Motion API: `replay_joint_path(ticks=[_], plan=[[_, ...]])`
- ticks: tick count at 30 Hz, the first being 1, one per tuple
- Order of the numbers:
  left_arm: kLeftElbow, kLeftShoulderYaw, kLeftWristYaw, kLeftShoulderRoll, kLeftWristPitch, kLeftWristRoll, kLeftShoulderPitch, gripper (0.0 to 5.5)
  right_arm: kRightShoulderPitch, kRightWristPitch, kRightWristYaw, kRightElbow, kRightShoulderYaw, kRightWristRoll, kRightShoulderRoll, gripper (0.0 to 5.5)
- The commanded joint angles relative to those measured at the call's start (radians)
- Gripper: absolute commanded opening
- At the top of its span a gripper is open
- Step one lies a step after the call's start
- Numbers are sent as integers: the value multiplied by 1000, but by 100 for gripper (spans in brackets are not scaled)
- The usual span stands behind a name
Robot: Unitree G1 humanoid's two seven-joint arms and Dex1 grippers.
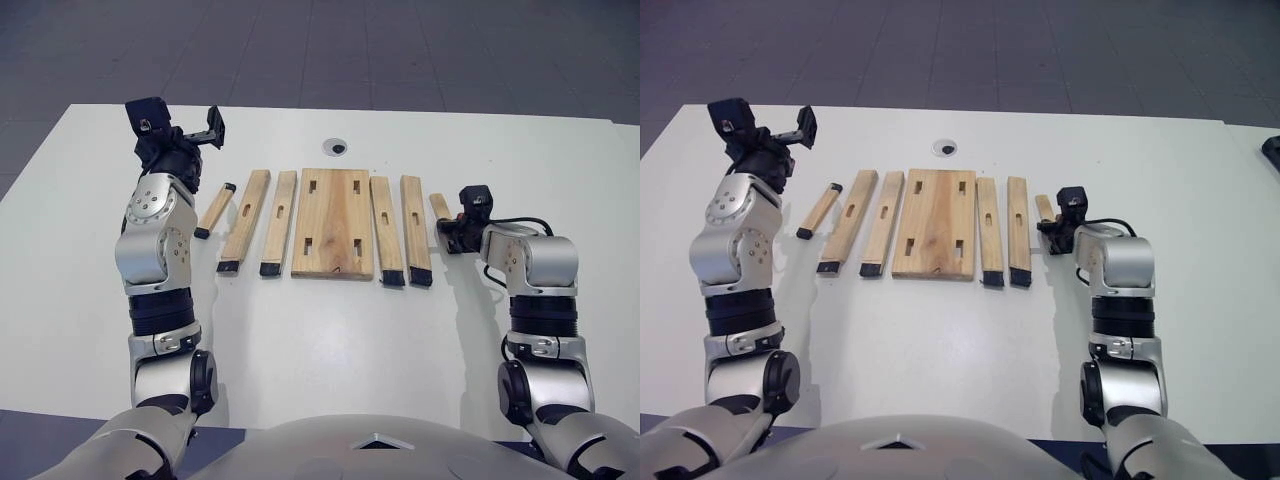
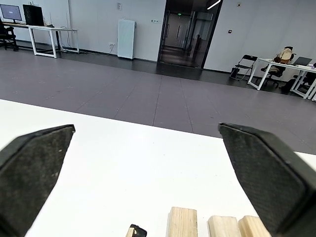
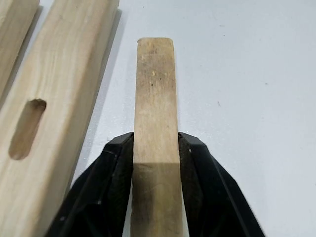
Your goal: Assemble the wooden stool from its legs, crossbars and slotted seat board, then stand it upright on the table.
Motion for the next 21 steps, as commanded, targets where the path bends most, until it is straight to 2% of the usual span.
replay_joint_path(ticks=[1, 3, 7, 10, 13, 15, 21], plan=[[5, 2, 10, 0, 14, 11, 1, 540, 22, 33, -9, 41, -31, 9, 5, 131], [9, 13, 12, 1, 25, 4, -2, 540, 11, -55, -25, 22, -52, -4, -8, 131], [-110, 241, 3, -29, 177, -367, -98, 540, -84, -356, -2, -69, -61, -31, -69, 131], [-164, 317, 23, 8, 264, -568, -171, 540, -139, -531, -4, -174, -41, -20, -20, 131], [-241, 308, 49, 20, 327, -705, -201, 540, -166, -630, 23, -284, 16, 41, 83, 131], [-290, 242, 38, 34, 358, -717, -186, 540, -154, -675, 34, -321, 64, 60, 137, 131], [-269, 46, 47, -3, 553, -785, -99, 540, -88, -775, 35, -339, 221, -44, 167, 131]])
